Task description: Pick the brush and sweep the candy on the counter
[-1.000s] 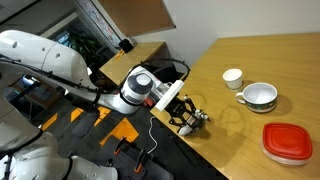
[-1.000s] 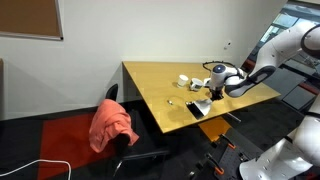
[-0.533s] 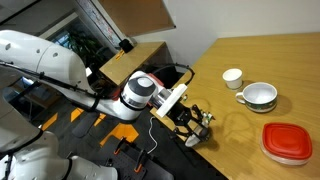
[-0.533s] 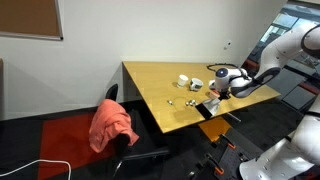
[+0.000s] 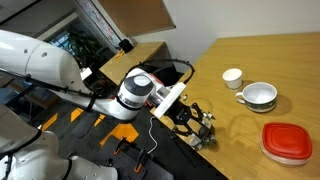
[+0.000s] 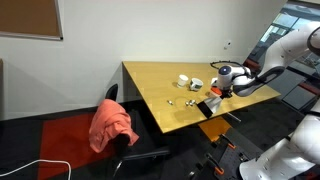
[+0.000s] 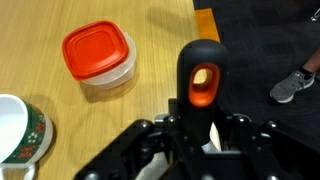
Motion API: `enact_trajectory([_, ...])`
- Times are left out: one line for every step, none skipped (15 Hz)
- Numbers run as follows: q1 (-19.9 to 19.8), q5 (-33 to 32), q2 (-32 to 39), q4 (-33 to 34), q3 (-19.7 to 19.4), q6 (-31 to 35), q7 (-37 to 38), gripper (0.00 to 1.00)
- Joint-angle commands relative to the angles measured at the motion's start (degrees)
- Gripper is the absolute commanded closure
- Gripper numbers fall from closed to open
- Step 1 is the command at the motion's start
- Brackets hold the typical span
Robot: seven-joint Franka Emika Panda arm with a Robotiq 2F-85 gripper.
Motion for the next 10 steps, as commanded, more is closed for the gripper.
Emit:
enact_trajectory([-1.0, 7.7, -5.9, -3.3, 2.0, 5.0, -3.1, 0.87])
enact_trajectory([-0.6, 9.9, -6.8, -3.8, 2.4, 5.9, -3.6, 0.87])
enact_trajectory([-0.3, 12.2, -7.6, -4.1, 2.8, 6.8, -4.4, 0.87])
enact_trajectory([0.0, 14.8, -8.3, -4.3, 3.3, 7.7, -4.8, 0.87])
enact_trajectory([0.0, 18.6, -8.6, -4.4, 3.9, 9.2, -6.1, 0.87])
enact_trajectory([0.4, 22.5, -8.7, -4.1, 4.7, 10.1, -6.8, 0.87])
enact_trajectory([0.6, 27.0, -8.8, -4.0, 5.4, 11.2, -8.2, 0.87])
enact_trajectory([0.9, 31.9, -8.5, -3.6, 6.2, 12.0, -9.5, 0.87])
enact_trajectory([1.3, 36.8, -8.1, -2.9, 7.0, 12.6, -10.9, 0.87])
enact_trajectory([1.7, 41.5, -7.7, -2.4, 7.8, 13.0, -12.5, 0.87])
